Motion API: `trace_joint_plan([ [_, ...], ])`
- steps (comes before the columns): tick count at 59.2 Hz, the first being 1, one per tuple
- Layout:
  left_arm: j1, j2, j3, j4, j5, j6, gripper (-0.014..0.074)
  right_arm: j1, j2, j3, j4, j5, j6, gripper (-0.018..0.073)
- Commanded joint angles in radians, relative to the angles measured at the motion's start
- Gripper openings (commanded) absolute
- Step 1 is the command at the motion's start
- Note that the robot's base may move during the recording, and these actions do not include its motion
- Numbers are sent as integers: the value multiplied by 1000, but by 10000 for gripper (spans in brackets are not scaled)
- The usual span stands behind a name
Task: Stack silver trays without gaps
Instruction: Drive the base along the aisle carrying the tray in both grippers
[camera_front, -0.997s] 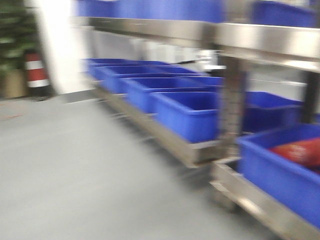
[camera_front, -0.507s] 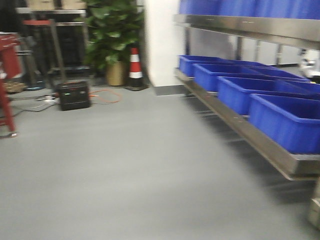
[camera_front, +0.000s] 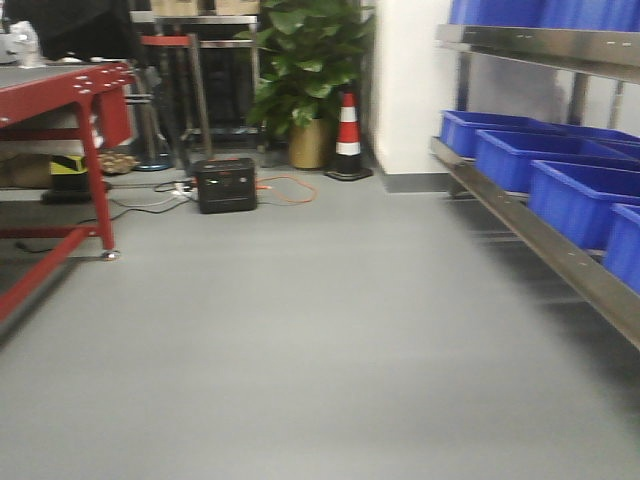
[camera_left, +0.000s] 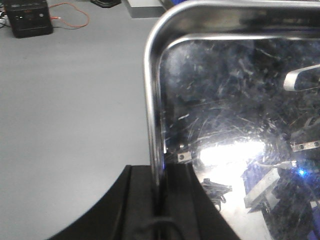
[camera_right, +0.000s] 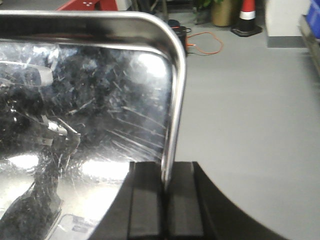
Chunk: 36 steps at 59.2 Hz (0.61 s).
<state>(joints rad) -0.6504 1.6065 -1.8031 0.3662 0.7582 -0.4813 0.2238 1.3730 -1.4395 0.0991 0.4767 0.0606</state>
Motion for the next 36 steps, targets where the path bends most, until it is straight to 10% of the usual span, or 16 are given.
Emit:
trace_joint_plan([
  [1, -10, -13, -11, 7, -42, 8, -20, 5, -13, -4, -7, -40, -16, -81],
  [36, -10, -13, -11, 7, -42, 8, -20, 5, -13, -4, -7, -40, -16, -81],
])
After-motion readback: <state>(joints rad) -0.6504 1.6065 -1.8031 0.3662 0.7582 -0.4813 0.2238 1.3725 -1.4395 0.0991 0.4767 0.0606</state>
